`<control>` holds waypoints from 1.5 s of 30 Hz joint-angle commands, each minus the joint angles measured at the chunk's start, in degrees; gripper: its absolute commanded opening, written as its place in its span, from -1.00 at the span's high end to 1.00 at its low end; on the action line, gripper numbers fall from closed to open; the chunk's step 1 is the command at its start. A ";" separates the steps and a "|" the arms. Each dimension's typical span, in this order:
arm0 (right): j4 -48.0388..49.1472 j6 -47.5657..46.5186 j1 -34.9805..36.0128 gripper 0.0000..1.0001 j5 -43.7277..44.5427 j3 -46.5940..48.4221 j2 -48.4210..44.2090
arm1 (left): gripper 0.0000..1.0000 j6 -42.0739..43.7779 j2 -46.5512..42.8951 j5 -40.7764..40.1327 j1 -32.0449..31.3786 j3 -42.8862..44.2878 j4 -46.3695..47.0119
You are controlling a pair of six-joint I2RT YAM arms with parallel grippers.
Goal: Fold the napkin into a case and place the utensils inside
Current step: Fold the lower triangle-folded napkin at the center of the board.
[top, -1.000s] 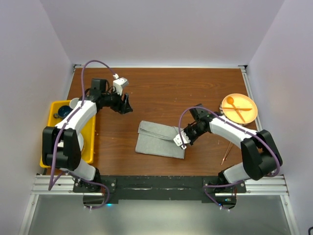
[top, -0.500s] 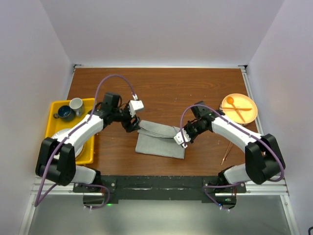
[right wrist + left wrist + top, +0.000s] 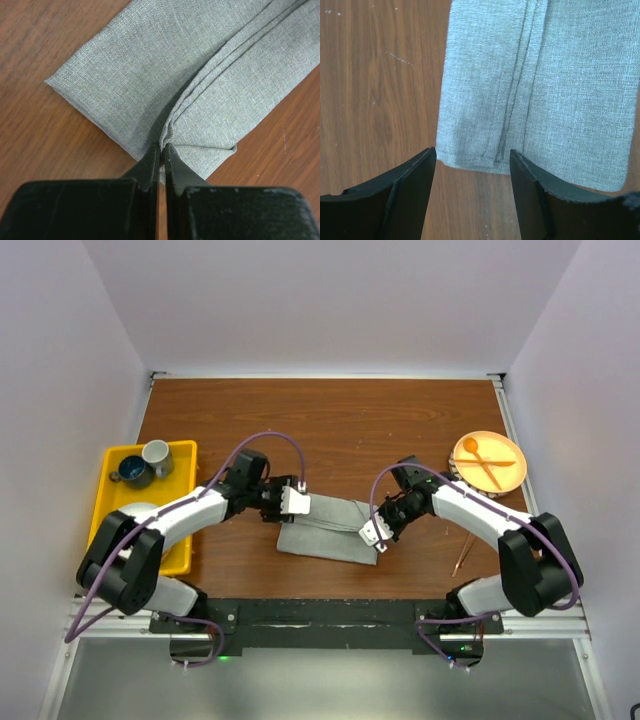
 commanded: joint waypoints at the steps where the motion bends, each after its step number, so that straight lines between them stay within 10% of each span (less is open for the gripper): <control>1: 0.64 -1.47 0.17 1.00 0.26 -0.23 -0.86 | -0.25 7.78 2.63 0.21 -1.91 1.02 2.35; 21: 2.22 -0.76 0.26 1.00 3.33 -1.02 1.78 | 0.74 11.31 10.19 1.35 -3.14 6.03 -7.49; 27: 3.45 -1.82 0.26 1.00 5.70 -1.20 4.06 | 0.50 5.87 7.04 4.86 -3.05 8.05 -9.70; 45: 0.30 1.78 0.26 1.00 5.27 3.80 2.75 | 0.58 -12.86 8.18 7.85 -3.23 10.34 -3.98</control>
